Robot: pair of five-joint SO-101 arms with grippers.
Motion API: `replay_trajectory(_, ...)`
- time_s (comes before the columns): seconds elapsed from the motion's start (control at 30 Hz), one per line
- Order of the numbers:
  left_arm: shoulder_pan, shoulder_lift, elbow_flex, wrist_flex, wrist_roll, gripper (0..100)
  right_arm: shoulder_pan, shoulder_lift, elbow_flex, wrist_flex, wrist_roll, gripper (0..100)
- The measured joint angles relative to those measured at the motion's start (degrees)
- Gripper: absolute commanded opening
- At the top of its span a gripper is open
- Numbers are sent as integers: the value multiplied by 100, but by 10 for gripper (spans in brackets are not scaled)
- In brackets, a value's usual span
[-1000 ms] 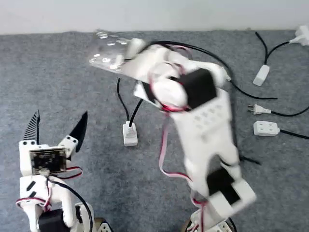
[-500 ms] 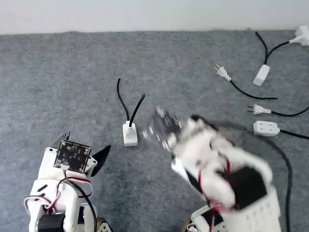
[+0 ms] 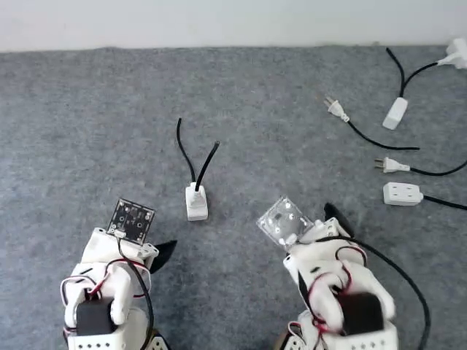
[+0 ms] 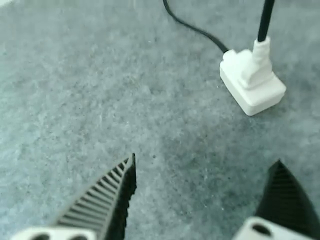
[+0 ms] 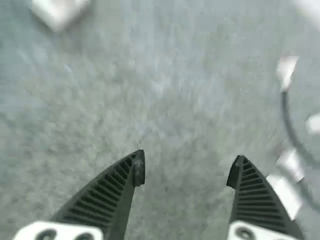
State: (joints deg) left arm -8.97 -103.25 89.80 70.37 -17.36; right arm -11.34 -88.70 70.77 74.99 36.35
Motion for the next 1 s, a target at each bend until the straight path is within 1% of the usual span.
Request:
replay_trajectory(0.13,-18,0,264,0,-9,397,387,44,1143,-818,44,277)
replay_trajectory(0.23,0,0,695,-18,-9,397,448,18,1864,-1266,44,277)
replay_trajectory(0.3,0,0,703,-35,-9,397,457,18,2277,-1547,44,277)
replay_trajectory(0.43,-18,0,703,-35,-9,397,492,26,2497,-1776,44,277)
replay_trajectory(0.5,-9,0,703,-26,-9,397,510,0,2514,-1785,44,277)
replay_trajectory(0.6,-9,0,703,211,-9,397,492,18,2523,-1741,44,277)
replay_trajectory(0.9,-18,0,703,237,-9,397,510,-18,2523,-897,62,277)
replay_trajectory(1.0,-18,0,703,237,-9,397,686,-70,2523,-774,53,277)
